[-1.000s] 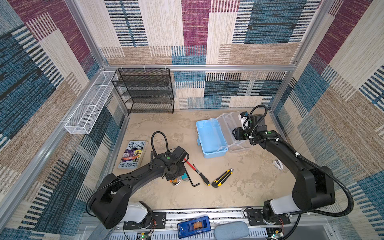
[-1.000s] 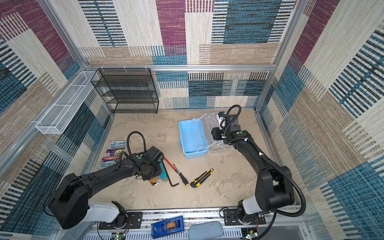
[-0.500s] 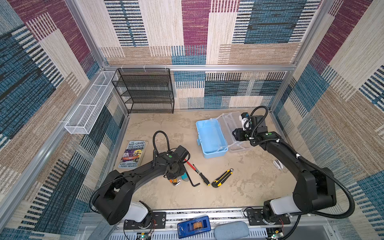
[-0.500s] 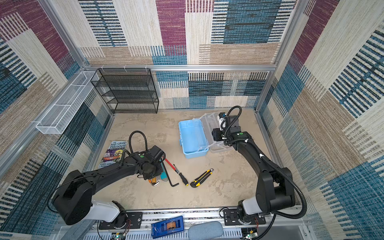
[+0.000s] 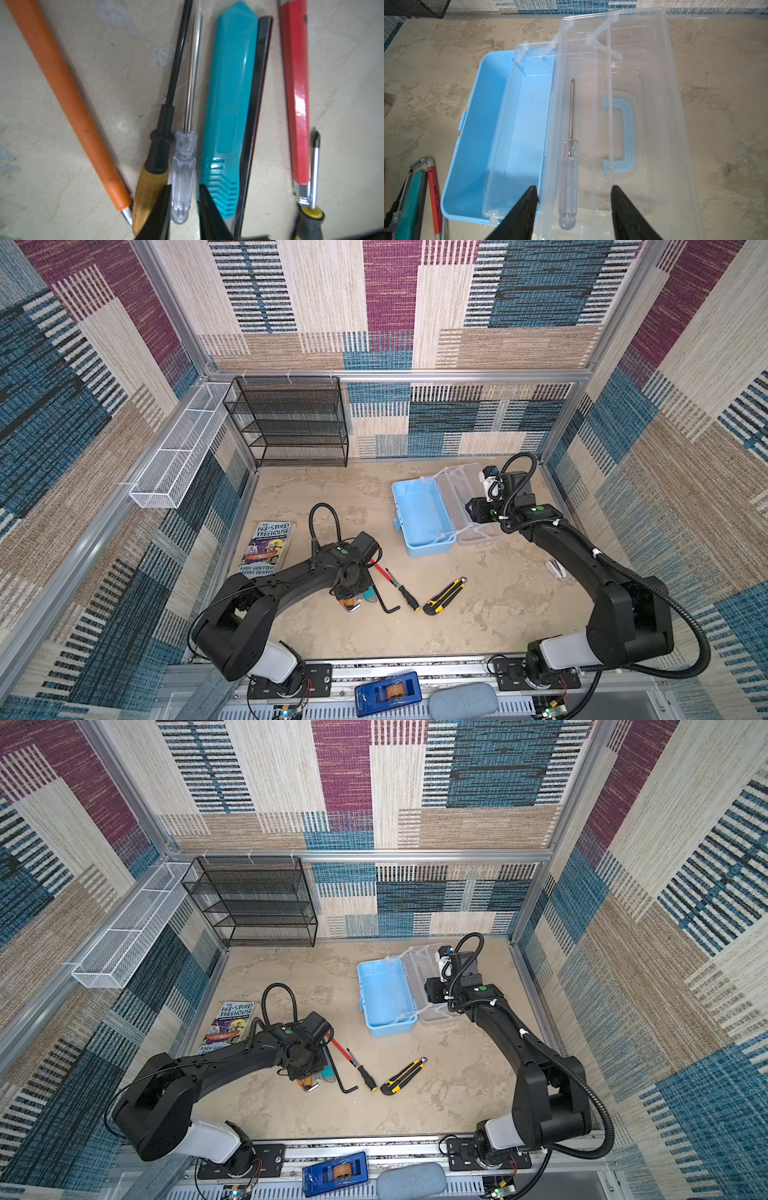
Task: Pack the tool kit
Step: 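Drop the clear screwdriver into the lid tray while left grasps small clear screwdriver, then carry the small clear screwdriver into the lid tray with left while right withdraws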
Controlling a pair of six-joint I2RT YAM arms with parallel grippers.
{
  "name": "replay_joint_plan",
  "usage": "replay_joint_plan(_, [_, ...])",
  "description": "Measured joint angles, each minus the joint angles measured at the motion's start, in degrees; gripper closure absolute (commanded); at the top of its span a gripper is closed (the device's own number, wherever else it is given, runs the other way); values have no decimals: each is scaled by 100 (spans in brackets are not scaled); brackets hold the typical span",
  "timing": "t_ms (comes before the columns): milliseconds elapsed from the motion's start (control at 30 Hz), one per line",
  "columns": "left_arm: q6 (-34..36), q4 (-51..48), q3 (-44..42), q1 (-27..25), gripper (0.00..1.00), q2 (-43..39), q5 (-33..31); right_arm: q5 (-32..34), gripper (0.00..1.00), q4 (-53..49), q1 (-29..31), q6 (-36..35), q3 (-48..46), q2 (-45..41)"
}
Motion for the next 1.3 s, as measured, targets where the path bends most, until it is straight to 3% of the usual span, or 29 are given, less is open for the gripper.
replay_joint_plan(467, [37, -7, 68, -4, 76, 258, 0, 9, 40, 0, -2, 0, -26, -44])
replay_joint_plan(700, [55, -7, 107, -11, 73, 385, 4, 9, 40, 0, -7, 0, -26, -68])
replay_joint_plan(1100, [151, -31, 201, -22, 85, 437, 39, 7, 38, 0, -66, 0, -26, -101])
replay_joint_plan(1300, [162, -35, 203, -33, 89, 227, 35, -52, 32, 72, -101, 44, -26, -273])
